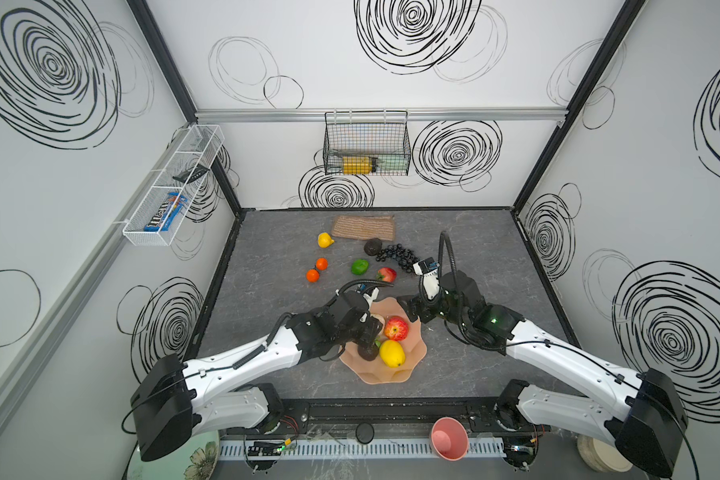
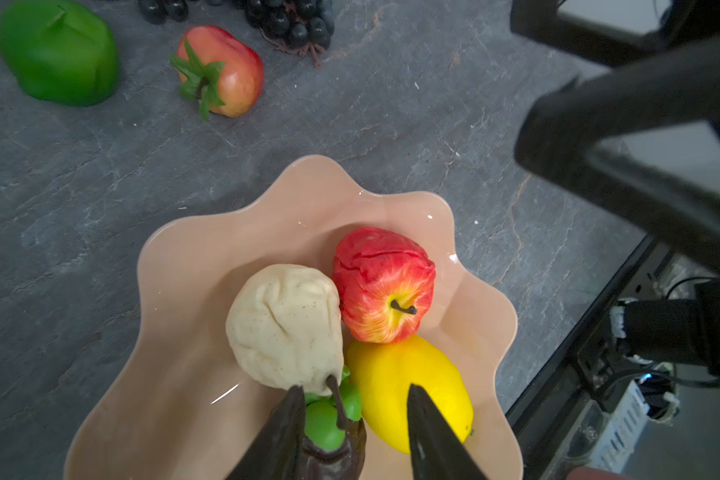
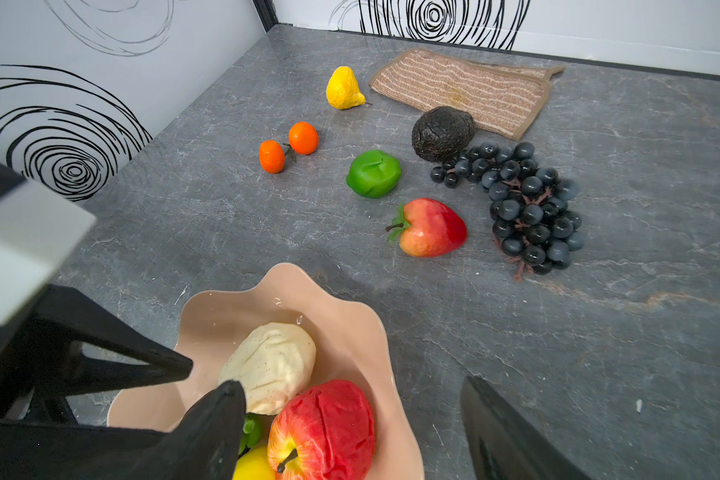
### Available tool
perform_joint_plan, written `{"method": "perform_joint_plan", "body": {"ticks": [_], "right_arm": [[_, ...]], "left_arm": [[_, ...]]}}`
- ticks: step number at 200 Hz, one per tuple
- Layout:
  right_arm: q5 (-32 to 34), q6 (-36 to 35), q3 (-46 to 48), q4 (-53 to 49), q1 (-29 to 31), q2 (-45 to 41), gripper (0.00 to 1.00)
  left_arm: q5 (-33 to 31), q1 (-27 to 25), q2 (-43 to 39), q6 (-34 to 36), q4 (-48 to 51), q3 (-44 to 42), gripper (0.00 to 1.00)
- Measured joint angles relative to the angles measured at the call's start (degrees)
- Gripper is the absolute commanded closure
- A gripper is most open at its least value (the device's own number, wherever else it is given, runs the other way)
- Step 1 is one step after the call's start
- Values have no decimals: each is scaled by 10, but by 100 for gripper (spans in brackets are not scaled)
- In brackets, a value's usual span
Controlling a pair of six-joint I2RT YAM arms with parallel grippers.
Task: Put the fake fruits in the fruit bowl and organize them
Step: 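Set the pear down in the bowl and open both grippers, withdrawing, then reach the left gripper to the red-yellow mango beside the black grapes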
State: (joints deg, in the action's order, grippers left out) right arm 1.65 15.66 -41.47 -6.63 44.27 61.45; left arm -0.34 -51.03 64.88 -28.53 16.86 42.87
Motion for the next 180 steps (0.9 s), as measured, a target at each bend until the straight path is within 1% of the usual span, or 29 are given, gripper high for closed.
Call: {"method": "perform_joint_plan", "body": {"ticks": [15, 30, 46, 56, 75, 87, 99, 119, 135, 152, 180], "right_arm": [[7, 6, 4, 0, -2, -7, 12], [13, 15, 4, 0, -8, -13, 12], [16, 24, 4, -1, -20, -18, 12], [16, 27, 4, -1, -26, -19, 12], [16, 32, 4, -2, -39, -22, 11], [16, 35, 4, -2, -45, -28, 11], [15, 36, 4, -4, -50, -35, 11], [14, 36, 5, -5, -56, -49, 10], [13, 36, 11, -5, -60, -63, 9], [9, 37, 27, -6, -65, -83, 9], [-1, 40, 56, -7, -72, -109, 9]], "left_arm": [[-4, 16, -28, 0, 3, 0, 44], [-3, 42, -55, 1, 5, 0, 42], [1, 94, -76, 3, 7, 0, 39], [4, 129, -81, 5, 7, 2, 39], [3, 198, -65, 10, 8, 19, 37], [4, 230, -41, 12, 4, 34, 36], [5, 252, -10, 12, -5, 50, 35], [5, 266, 51, 13, -17, 79, 33], [5, 266, 97, 13, -24, 102, 29], [3, 265, 146, 13, -28, 132, 29], [-29, 264, 221, 14, -29, 188, 26]]}}
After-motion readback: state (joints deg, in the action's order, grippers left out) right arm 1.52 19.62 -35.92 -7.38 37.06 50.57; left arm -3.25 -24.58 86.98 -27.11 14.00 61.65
